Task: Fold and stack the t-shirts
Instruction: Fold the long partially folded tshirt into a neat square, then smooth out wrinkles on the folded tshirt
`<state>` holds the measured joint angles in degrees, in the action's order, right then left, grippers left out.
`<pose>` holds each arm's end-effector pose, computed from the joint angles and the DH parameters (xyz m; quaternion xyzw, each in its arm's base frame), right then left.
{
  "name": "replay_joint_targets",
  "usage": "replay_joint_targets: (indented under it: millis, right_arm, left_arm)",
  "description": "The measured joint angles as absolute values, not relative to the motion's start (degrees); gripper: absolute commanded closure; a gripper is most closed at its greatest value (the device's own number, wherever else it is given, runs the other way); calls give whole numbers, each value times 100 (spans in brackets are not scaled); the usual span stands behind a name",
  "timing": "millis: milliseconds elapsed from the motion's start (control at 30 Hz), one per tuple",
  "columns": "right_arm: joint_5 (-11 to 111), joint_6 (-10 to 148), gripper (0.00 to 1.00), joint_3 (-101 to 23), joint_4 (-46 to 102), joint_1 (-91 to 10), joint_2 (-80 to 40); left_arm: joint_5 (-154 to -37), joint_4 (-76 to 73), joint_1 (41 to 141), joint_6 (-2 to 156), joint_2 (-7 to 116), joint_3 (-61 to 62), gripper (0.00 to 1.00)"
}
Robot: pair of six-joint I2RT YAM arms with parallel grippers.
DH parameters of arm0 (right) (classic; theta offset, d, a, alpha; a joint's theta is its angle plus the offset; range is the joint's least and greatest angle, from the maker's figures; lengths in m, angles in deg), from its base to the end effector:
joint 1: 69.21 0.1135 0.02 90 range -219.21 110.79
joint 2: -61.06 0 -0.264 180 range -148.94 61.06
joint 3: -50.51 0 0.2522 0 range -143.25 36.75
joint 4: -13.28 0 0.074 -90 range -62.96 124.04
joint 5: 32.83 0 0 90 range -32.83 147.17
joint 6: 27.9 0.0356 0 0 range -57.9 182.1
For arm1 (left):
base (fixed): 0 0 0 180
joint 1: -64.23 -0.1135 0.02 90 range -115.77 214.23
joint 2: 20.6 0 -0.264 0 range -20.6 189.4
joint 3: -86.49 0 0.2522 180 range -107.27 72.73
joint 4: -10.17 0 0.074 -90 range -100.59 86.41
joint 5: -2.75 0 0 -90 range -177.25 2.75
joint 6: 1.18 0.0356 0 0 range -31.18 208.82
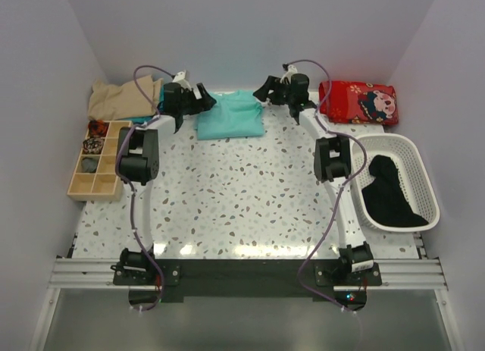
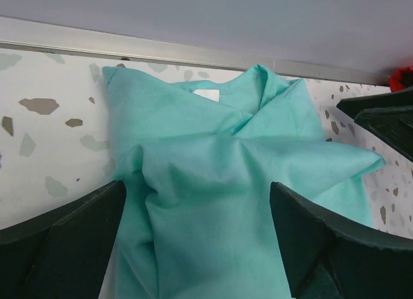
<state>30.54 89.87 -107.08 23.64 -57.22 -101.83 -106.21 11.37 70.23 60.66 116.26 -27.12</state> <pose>0.6084 0.1455 0.1393 -0.0314 0.7872 0.3725 0.4905 0.5400 -0.0684 0.1540 -0.0669 0.8204 -0.2925 0.4868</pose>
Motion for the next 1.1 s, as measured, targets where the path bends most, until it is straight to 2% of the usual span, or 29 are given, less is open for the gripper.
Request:
replay_joint_targets:
  millis: [400, 667, 833, 900, 967, 1000, 1033, 1067, 1100]
  right_arm:
    - [2820, 8614, 11, -10133, 2303, -5722, -9759]
    - [2411, 8587, 11, -8315, 2183, -5720, -8775]
    - [2133, 8563, 12, -7731, 2172, -5690, -8482]
    - [2024, 8557, 17, -7701, 2178, -5659, -8469]
    - [1937, 8563, 27, -7703, 2222, -5598, -8469]
    - [1862, 8570, 32, -7718, 2268, -5556, -8471]
    - [1806, 8603, 44, -7768, 2327, -5491, -8489]
    - [1764, 8618, 49, -7795, 2342, -5443, -8498]
    - [1707, 8662, 63, -7827, 2355, -5371, -8504]
  left_arm:
    - [-10359, 1574, 6912, 6529, 10730, -2196, 0]
    - [-10748, 1974, 6912, 6442, 10382, -649, 0]
    - [-11012, 2151, 6912, 6372, 10345, -43, 0]
    - [-11163, 2302, 6912, 6285, 10336, 0, 0]
    - [-11347, 2409, 6912, 6182, 10338, 0, 1]
    - [-11447, 2494, 6912, 6123, 10343, 0, 5]
    - [-11568, 2617, 6912, 6031, 10362, -2, 10]
    - [-11655, 2709, 6912, 5952, 10384, -2, 15]
    - [-11773, 2829, 6912, 5878, 10424, -2, 29]
